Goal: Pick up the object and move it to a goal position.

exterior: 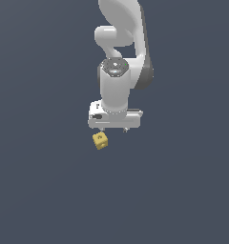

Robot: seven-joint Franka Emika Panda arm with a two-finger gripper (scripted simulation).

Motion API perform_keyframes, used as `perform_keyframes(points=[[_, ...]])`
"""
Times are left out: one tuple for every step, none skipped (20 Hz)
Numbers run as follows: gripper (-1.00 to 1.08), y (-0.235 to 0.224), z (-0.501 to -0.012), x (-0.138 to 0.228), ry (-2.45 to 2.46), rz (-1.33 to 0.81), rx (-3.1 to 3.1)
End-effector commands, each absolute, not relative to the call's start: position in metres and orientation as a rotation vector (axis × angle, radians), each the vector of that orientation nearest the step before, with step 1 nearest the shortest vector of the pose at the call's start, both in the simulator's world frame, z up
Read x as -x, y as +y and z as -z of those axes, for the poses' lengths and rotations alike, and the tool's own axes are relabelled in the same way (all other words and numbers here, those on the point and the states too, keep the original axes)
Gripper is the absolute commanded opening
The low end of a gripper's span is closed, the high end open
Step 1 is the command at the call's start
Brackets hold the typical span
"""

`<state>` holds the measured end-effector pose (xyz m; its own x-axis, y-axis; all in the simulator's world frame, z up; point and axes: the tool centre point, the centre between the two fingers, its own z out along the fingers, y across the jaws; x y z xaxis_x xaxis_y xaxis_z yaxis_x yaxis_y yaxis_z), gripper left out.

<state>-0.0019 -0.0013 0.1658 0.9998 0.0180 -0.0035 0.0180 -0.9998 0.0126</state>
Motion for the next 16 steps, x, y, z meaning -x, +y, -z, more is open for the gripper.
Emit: perform_keyframes(points=[[1.0, -0.001, -0.166, 0.002, 0.028, 0.005, -3.129], [1.0, -0.001, -0.166, 0.002, 0.029, 0.004, -3.129], [1.0, -0.001, -0.167, 0.001, 0.032, -0.001, -3.129], [1.0, -0.001, -0.169, 0.001, 0.036, -0.008, -3.128], [1.0, -0.001, -0.172, 0.0, 0.041, -0.019, -3.128], [1.0, -0.001, -0.175, -0.002, 0.048, -0.032, -3.127], [1.0, -0.001, -0.179, -0.003, 0.055, -0.047, -3.127], [1.0, -0.001, -0.183, -0.004, 0.06, -0.061, -3.126], [1.0, -0.001, -0.186, -0.005, 0.063, -0.072, -3.125], [1.0, 0.0, -0.189, -0.006, 0.064, -0.079, -3.125], [1.0, 0.0, -0.19, -0.006, 0.063, -0.084, -3.124], [1.0, 0.0, -0.191, -0.007, 0.062, -0.086, -3.124], [1.0, 0.001, -0.191, -0.007, 0.061, -0.085, -3.125], [1.0, 0.0, -0.19, -0.006, 0.061, -0.084, -3.125], [1.0, 0.0, -0.189, -0.006, 0.063, -0.082, -3.125], [1.0, 0.0, -0.189, -0.006, 0.066, -0.08, -3.125]])
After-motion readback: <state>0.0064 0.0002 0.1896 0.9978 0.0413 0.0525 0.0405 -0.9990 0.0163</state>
